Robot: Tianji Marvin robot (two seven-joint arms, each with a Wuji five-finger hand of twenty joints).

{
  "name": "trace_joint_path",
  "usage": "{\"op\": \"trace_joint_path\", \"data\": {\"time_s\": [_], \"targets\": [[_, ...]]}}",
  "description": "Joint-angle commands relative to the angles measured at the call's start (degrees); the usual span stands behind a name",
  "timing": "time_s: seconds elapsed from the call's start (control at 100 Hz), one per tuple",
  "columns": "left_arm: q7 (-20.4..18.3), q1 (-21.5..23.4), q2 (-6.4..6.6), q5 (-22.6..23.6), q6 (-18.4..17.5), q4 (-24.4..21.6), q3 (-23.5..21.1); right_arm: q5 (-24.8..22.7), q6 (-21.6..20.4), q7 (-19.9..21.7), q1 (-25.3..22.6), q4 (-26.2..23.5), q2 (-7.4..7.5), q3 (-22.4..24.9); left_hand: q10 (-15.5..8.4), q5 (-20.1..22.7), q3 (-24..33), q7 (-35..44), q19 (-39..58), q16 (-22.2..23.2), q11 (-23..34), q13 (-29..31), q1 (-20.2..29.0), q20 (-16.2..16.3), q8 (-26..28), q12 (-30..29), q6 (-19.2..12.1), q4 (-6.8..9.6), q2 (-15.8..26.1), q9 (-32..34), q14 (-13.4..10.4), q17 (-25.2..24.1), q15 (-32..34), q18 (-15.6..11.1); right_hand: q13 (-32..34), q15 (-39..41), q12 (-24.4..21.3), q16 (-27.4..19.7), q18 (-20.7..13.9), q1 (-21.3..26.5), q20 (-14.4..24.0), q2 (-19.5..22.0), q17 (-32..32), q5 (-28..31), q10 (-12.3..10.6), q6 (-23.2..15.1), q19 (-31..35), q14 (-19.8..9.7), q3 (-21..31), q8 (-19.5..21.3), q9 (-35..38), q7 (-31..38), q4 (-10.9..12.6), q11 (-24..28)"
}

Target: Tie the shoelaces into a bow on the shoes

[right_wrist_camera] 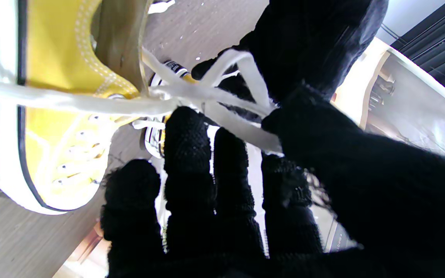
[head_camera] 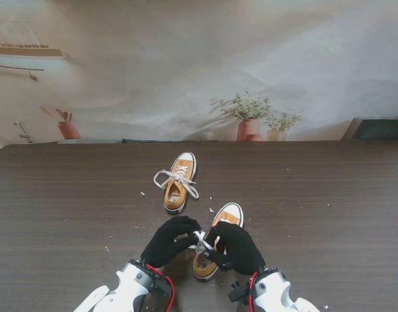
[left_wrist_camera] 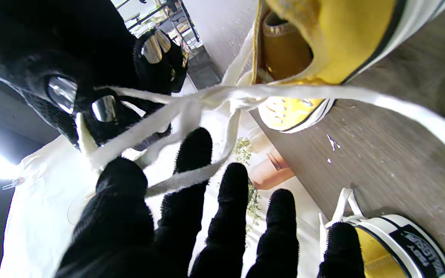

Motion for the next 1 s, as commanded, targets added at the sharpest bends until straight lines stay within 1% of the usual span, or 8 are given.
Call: {"op": "trace_joint_path", "data": {"time_s": [0.0, 0.25, 0.32, 0.49, 0.61, 0.72, 0.88, 0.99], "targets": [[-0.33, 0.69, 0.08, 0.06, 0.48, -0.99, -0.37, 0.09, 0.2, 0.64, -0.37, -0.28, 0.1, 0.09, -0.6, -5.91, -0.11, -5.07, -0.6, -1.43, -1.65, -2.31, -1.96, -0.3, -2.51, -1.63, -4.61, 0.15, -2.09, -3.63, -1.28, -0.6, -1.58, -1.23, 1.21, 0.25, 0.45, -0.58, -0.63, 0.84, -0.07, 0.67, -0.22, 2.12, -1.52, -2.36, 0.65, -0.02, 2.58, 1.39, 0.75, 0.71, 1.13, -0.31], [2.66, 2.53, -0.41, 1.39, 1.19, -1.36, -0.83, 0.16, 0.05, 0.56, -0.36, -0.27, 0.08, 0.15, -2.05, -24.27, 4.56, -21.33, -0.84, -2.26, -4.59, -6.59, 1.41, 0.31, -13.81, -3.26, -5.72, 0.74, -6.79, -13.29, -2.87, -2.3, -5.6, -2.94, 1.25, 0.25, 0.45, -0.59, -0.63, 0.83, -0.07, 0.6, -0.22, 2.12, -1.48, -2.37, 0.65, -0.06, 2.62, 1.32, 0.77, 0.7, 1.15, -0.29], [3.26, 3.3, -0.44, 1.89, 0.88, -1.41, -1.17, 0.2, 0.05, 0.56, -0.39, -0.3, 0.07, 0.22, -2.82, -28.73, 15.56, -23.66, -0.97, -2.22, -5.53, -8.15, -1.7, 0.4, -18.6, -4.37, -7.14, -0.52, -10.9, -16.84, -3.51, -3.14, -6.59, -3.96, 1.21, 0.24, 0.43, -0.59, -0.63, 0.9, -0.07, 0.6, -0.22, 2.12, -1.47, -2.41, 0.65, 0.03, 2.66, 1.32, 0.73, 0.71, 1.17, -0.31], [4.51, 4.48, -0.42, 3.69, -1.24, -0.7, -2.15, 0.2, 0.04, 0.63, -0.38, -0.28, 0.09, 0.31, -4.82, -37.39, 26.59, -28.09, -1.96, -2.96, -8.77, -11.59, -3.22, -0.51, -23.18, -6.75, -12.37, -1.17, -18.03, -23.52, -5.61, -5.68, -9.88, -7.02, 1.28, 0.27, 0.46, -0.59, -0.63, 0.89, -0.07, 0.61, -0.22, 2.17, -1.44, -2.37, 0.65, -0.02, 2.64, 1.31, 0.88, 0.74, 1.15, -0.26], [6.8, 4.64, -0.72, 5.48, -4.21, 0.81, -2.42, 0.26, 0.05, 0.59, -0.34, -0.25, 0.06, 0.27, -5.35, -38.6, 33.56, -26.22, -2.3, -2.91, -11.77, -12.3, -4.25, -1.23, -22.74, -7.6, -14.73, -1.57, -23.03, -23.98, -6.0, -6.29, -10.82, -7.57, 1.3, 0.27, 0.44, -0.6, -0.63, 0.89, -0.07, 0.63, -0.22, 2.12, -1.5, -2.27, 0.65, -0.04, 2.6, 1.29, 0.82, 0.72, 1.11, -0.29], [11.68, 4.3, -1.72, 7.31, -7.21, 2.84, -2.18, 0.24, 0.04, 0.43, -0.28, -0.18, 0.03, 0.2, -5.41, -35.06, 42.42, -13.71, -2.32, -2.54, -7.75, -11.16, -1.79, -2.21, -14.18, -5.61, -16.7, -2.27, -29.33, -22.99, -5.49, -5.27, -10.06, -6.25, 1.31, 0.27, 0.45, -0.6, -0.63, 0.98, -0.07, 0.66, -0.22, 2.11, -1.43, -2.21, 0.65, 0.03, 2.59, 1.32, 0.83, 0.74, 1.1, -0.28], [15.8, 3.8, -2.71, 8.78, -9.53, 4.6, -1.66, 0.21, 0.07, 0.43, -0.22, -0.06, 0.03, 0.03, -4.12, -24.94, 48.7, 19.63, -1.81, -2.7, -0.4, -8.4, 4.16, -2.86, 16.3, -2.76, -18.74, -2.33, -35.3, -16.59, -4.28, -2.65, -6.24, -3.63, 1.28, 0.25, 0.45, -0.61, -0.63, 1.03, -0.07, 0.71, -0.22, 2.1, -1.51, -2.24, 0.65, 0.07, 2.53, 1.32, 0.84, 0.73, 1.07, -0.3], [15.24, 3.82, -2.35, 9.73, -9.11, 4.52, -1.65, 0.2, 0.11, 0.35, -0.17, -0.01, 0.01, -0.13, -3.26, -17.33, 47.74, 24.14, -1.56, -1.83, 2.46, -6.72, 1.63, -3.24, 19.55, 0.23, -18.23, -3.45, -36.09, -12.2, -3.29, -0.85, -3.05, -2.37, 1.29, 0.26, 0.46, -0.61, -0.63, 1.07, -0.07, 0.74, -0.22, 2.13, -1.42, -2.24, 0.65, 0.07, 2.53, 1.32, 0.87, 0.73, 1.08, -0.29]]}}
